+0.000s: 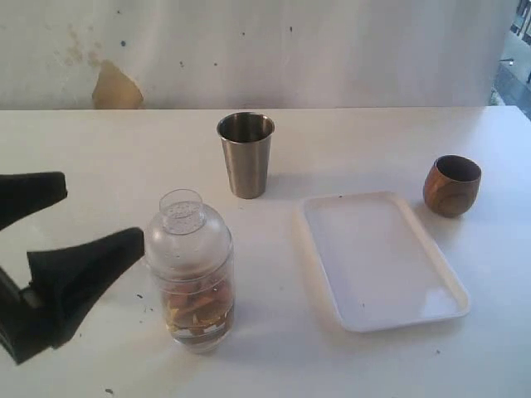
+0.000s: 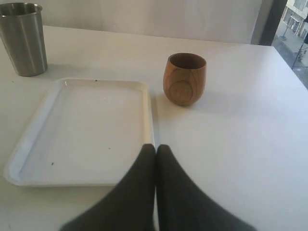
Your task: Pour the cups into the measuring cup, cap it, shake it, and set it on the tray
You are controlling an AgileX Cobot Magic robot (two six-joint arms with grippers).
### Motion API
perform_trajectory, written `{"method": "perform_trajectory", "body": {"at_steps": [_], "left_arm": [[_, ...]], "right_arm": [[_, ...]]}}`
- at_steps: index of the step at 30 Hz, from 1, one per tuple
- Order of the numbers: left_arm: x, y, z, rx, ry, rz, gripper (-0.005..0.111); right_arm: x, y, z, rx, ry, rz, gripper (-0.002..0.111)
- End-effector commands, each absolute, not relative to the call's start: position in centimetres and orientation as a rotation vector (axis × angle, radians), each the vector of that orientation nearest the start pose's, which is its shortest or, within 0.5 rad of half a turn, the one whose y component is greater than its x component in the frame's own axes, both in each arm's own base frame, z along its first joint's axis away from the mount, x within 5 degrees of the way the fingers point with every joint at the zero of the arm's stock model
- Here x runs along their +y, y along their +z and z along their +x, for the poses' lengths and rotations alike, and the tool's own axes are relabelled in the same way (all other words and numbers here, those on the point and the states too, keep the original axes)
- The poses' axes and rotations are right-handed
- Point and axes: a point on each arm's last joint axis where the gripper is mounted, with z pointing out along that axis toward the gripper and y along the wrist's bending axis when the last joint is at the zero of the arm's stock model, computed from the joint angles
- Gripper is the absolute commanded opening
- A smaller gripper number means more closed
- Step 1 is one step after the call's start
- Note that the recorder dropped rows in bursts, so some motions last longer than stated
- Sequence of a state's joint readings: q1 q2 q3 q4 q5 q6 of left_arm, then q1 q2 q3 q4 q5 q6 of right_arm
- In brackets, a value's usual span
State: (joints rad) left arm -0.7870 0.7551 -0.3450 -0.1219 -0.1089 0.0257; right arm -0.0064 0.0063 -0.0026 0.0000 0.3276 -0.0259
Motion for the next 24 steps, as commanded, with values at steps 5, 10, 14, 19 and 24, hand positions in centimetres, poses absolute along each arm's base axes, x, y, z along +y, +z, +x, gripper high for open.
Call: {"method": "perform_trajectory", "body": {"at_steps": [5, 10, 14, 19, 24], "left_arm": [[-10.4, 20.3, 10.6, 1.704, -0.562, 0.660, 0.105], [-11.1, 18.8, 10.9, 1.690, -0.542, 0.738, 0.105], [-11.5, 17.8, 11.4, 1.728, -0.533, 0.745, 0.105], [-12.1, 16.6, 11.9, 1.766, -0.527, 0.755, 0.105], [-12.8, 15.8, 12.6, 1.743, -0.542, 0.746, 0.105]], "right_arm": [[-0.1, 18.4, 5.4, 1.804, -0.023, -0.011, 0.000], [-0.1, 18.4, 5.4, 1.804, -0.023, -0.011, 0.000], [-0.1, 18.4, 5.4, 1.804, -0.023, -0.011, 0.000], [-0.1, 18.4, 5.4, 1.804, -0.023, -0.011, 0.000], [-0.1, 18.4, 5.4, 1.804, -0.023, -0.011, 0.000]]}}
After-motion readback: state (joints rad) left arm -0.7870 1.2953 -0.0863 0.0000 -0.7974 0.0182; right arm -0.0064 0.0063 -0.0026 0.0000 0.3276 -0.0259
